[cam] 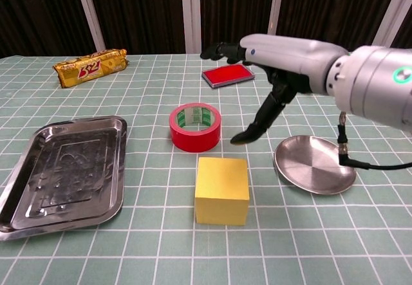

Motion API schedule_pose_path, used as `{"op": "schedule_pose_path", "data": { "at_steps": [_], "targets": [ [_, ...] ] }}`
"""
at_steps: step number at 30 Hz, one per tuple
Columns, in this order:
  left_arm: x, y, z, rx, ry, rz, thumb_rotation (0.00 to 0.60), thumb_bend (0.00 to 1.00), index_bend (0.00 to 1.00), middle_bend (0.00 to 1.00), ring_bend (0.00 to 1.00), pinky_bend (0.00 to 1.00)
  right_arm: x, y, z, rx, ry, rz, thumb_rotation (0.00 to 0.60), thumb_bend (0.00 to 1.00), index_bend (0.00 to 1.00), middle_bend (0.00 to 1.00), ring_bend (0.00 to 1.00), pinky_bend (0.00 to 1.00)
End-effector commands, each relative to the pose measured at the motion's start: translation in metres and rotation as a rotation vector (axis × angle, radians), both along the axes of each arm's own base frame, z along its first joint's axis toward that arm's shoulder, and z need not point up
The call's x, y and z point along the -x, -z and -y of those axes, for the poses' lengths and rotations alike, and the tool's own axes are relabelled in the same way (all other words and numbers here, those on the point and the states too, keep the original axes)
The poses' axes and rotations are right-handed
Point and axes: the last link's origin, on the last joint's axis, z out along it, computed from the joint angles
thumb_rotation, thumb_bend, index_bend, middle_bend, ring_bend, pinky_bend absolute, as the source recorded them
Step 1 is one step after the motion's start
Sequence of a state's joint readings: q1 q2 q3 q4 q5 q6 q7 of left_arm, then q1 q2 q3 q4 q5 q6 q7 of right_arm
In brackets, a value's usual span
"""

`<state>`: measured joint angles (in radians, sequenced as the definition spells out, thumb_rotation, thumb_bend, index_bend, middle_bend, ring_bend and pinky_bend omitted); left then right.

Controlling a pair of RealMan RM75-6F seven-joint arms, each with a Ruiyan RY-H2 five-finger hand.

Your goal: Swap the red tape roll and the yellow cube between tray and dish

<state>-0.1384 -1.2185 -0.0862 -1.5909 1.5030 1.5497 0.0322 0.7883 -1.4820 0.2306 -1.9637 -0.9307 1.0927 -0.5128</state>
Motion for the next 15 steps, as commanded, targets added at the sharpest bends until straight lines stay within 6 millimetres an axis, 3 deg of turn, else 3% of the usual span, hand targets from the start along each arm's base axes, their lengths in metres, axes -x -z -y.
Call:
{"op": "schedule_pose_path", "data": {
  "at_steps": [1,5,15],
  "targets": [
    [0.000,0.000,-0.002,-0.007,0.007,-0.002,0.600,0.03,0.19,0.00,0.00,0.02,0.001,0.007,0.038,0.016,0.062,-0.016,0.600,0.00,0.00,0.00,0.00,0.00],
    [0.003,0.004,-0.009,-0.017,0.003,-0.006,0.600,0.03,0.19,0.00,0.00,0.02,0.002,0.037,0.072,-0.003,0.132,-0.061,0.600,0.00,0.00,0.00,0.00,0.00],
    [0.010,0.004,-0.016,-0.017,-0.036,-0.008,0.600,0.03,0.19,0.00,0.00,0.02,0.006,0.078,0.086,-0.068,0.187,-0.069,0.600,0.00,0.00,0.00,0.00,0.00]
  ]
}}
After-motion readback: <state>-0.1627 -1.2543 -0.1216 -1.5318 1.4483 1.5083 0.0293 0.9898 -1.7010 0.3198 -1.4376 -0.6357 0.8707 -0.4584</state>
